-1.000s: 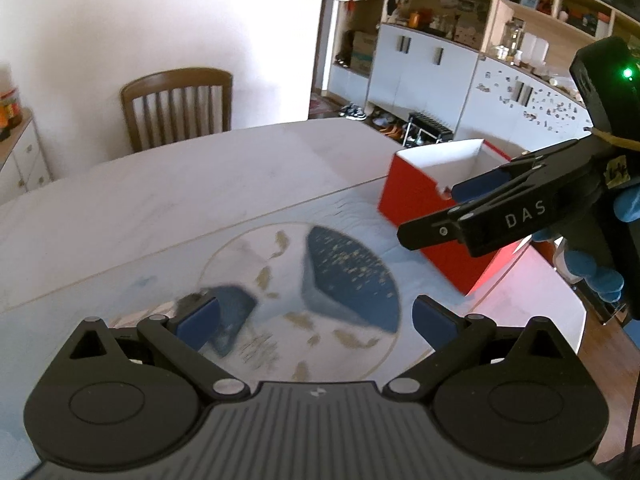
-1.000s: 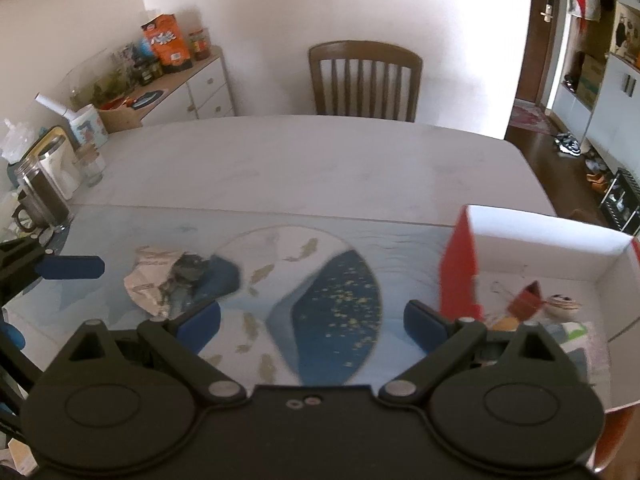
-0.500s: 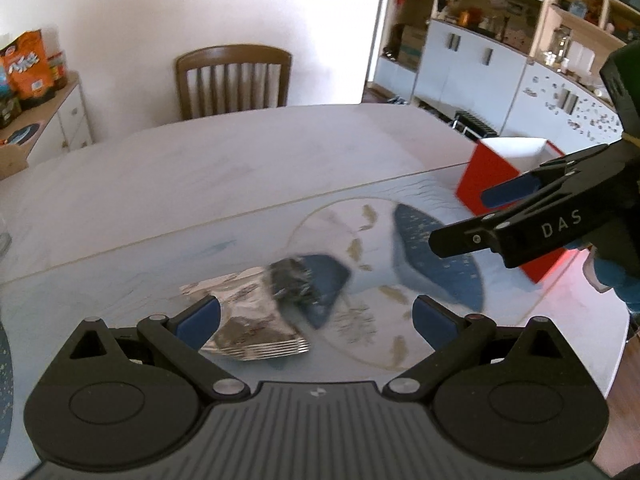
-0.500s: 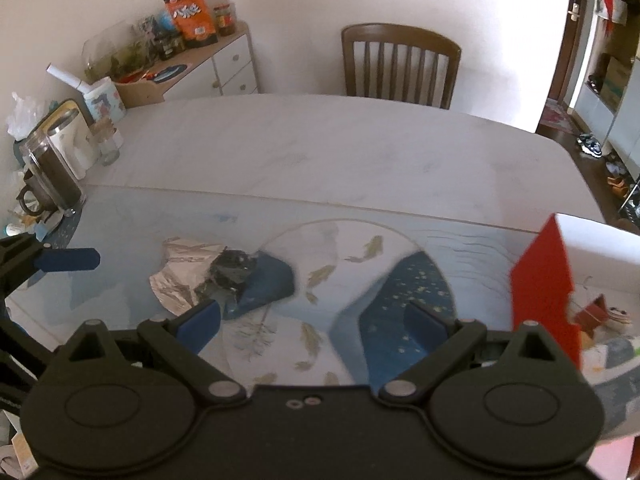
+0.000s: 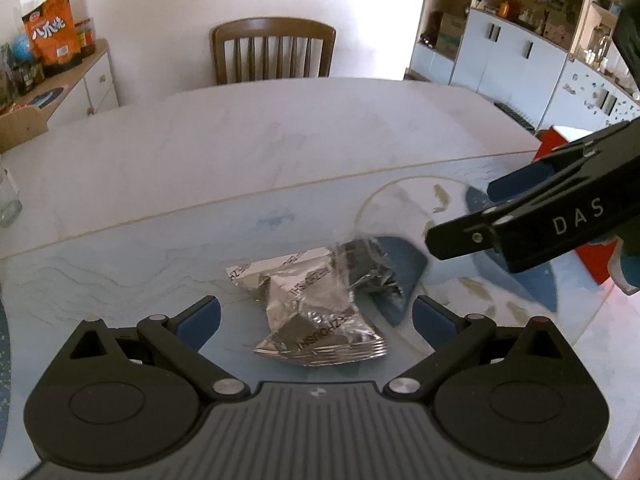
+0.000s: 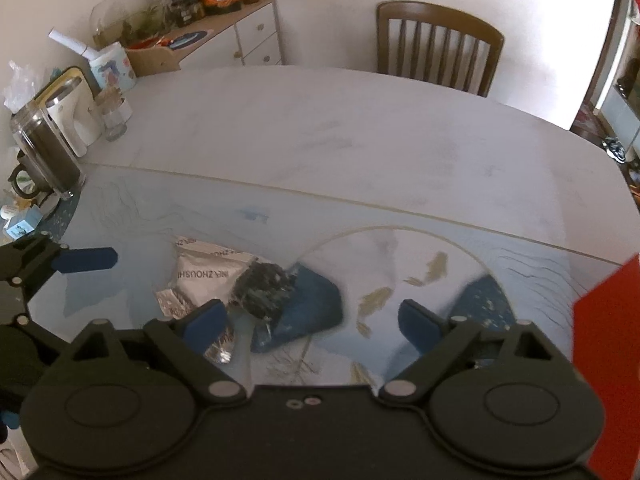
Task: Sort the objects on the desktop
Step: 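Grasp the silver foil packet with the left tool while the right tool grasps the clear granule bag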
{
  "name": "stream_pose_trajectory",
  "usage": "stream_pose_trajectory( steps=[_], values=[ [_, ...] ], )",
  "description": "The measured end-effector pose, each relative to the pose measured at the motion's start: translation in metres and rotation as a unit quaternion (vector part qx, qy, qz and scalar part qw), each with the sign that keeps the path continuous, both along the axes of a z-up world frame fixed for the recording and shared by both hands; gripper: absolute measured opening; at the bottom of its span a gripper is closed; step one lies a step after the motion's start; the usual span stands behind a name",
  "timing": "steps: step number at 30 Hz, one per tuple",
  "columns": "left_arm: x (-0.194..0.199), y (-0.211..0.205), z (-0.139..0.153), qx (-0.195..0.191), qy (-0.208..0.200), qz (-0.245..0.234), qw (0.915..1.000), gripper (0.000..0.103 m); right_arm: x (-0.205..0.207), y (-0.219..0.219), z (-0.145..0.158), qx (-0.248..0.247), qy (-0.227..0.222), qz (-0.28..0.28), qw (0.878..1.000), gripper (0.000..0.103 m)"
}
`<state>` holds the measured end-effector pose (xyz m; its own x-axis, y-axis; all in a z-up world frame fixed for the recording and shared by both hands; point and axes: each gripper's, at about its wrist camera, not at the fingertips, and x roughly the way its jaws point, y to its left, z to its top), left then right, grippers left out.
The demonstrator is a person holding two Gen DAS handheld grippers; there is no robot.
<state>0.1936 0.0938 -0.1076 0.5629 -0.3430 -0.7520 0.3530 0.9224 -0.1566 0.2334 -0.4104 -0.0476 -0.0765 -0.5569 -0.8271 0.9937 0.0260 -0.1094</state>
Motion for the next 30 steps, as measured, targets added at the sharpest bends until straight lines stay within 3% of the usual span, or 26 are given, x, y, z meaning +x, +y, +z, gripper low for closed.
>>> stream_pose_trajectory(
  steps=[16,21,30],
  values=[
    [0.020,-0.013,-0.033,0.018,0.023,-0.003,0.9996,0.102,0.016,-0.054,-0.042,0.040,-0.003,-0.010,0.999,0.088],
    [0.023,-0.015,-0.036,0.020,0.019,-0.006,0.9996,0.101,0.013,-0.059,-0.051,0.050,-0.005,-0.018,0.999,0.083],
    [0.028,-0.019,-0.044,0.025,0.025,-0.010,0.9993,0.088,-0.003,-0.060,-0.063,0.067,0.002,-0.045,0.997,0.071]
  ],
)
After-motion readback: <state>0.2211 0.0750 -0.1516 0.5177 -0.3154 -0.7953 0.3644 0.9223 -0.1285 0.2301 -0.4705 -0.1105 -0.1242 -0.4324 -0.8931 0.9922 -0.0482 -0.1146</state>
